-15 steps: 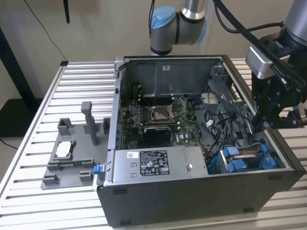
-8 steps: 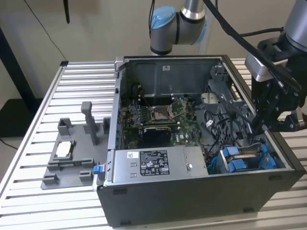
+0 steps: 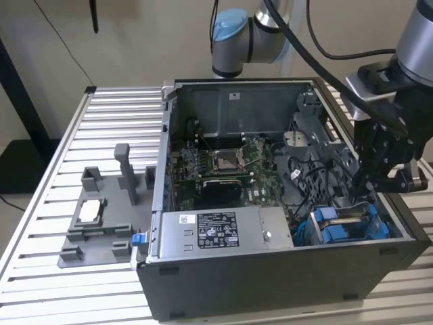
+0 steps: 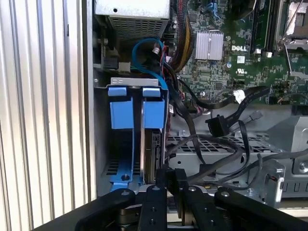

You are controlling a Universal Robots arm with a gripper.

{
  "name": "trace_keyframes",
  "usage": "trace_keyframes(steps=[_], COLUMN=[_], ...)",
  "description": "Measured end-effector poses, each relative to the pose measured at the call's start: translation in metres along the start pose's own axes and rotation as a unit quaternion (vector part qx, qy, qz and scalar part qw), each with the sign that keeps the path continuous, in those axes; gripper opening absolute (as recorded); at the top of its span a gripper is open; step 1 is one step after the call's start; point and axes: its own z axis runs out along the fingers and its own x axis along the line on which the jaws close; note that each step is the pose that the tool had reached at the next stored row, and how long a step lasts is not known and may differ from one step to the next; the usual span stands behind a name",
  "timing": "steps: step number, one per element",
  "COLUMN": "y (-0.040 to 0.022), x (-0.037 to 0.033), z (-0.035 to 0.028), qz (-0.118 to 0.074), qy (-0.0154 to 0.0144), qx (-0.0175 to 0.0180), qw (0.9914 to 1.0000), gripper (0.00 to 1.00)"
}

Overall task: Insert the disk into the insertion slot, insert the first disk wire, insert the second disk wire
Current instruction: 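Insert the first disk wire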

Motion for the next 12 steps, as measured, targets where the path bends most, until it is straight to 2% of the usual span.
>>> trace_keyframes(steps=[3,6,9,12], y=[0.0002,-0.0003,-0.0056,-0.0078], x=[0.0002,0.0006,0.0012,0.0017], z=[0.0020,0.0056,0.0104,0.0153], qz=[0.012,0.018,0.018,0.018], qy=[-0.0024,-0.0022,-0.0021,-0.0021], qx=[0.0011,0.0005,-0.0006,-0.0025], qw=[0.99993,0.99984,0.99984,0.99984], gripper=[0.19,0.19,0.19,0.19])
